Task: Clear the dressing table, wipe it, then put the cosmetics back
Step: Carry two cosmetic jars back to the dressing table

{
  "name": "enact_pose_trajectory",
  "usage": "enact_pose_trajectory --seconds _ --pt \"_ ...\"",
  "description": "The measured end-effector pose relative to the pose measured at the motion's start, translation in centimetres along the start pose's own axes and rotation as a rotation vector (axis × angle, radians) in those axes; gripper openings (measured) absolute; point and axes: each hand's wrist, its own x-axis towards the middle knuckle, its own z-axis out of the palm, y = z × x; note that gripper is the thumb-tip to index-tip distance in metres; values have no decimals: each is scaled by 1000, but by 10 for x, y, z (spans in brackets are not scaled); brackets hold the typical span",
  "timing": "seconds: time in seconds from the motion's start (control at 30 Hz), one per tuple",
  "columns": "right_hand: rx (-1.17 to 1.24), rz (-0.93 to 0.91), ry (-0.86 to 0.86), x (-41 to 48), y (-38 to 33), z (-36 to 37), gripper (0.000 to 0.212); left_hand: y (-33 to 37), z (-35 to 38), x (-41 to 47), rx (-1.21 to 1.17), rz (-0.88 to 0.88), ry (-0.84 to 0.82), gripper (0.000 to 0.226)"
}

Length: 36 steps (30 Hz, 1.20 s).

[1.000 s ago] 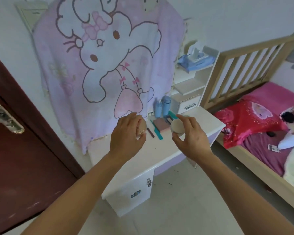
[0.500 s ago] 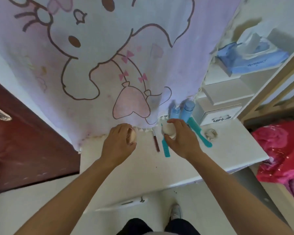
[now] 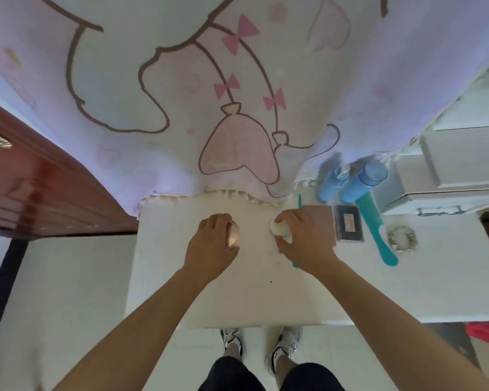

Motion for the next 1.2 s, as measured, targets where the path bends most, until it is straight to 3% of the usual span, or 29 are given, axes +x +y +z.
enact_pose_trajectory --seconds 0.27,0.47,0.77,0.93,1.2 --pt "13 87 -182 9 2 60 32 -33 43 20 -23 -1 -129 58" --pt "-7 160 -87 24 9 63 34 -42 48 32 -24 111 -115 57" --pt "-131 93 -61 44 22 67 35 -38 57 74 -28 141 -98 57" --pt "-302 57 -111 44 31 71 63 -39 66 88 -8 174 -105 35" --pt "-331 99 -276 41 19 59 83 -39 67 95 64 251 -168 42"
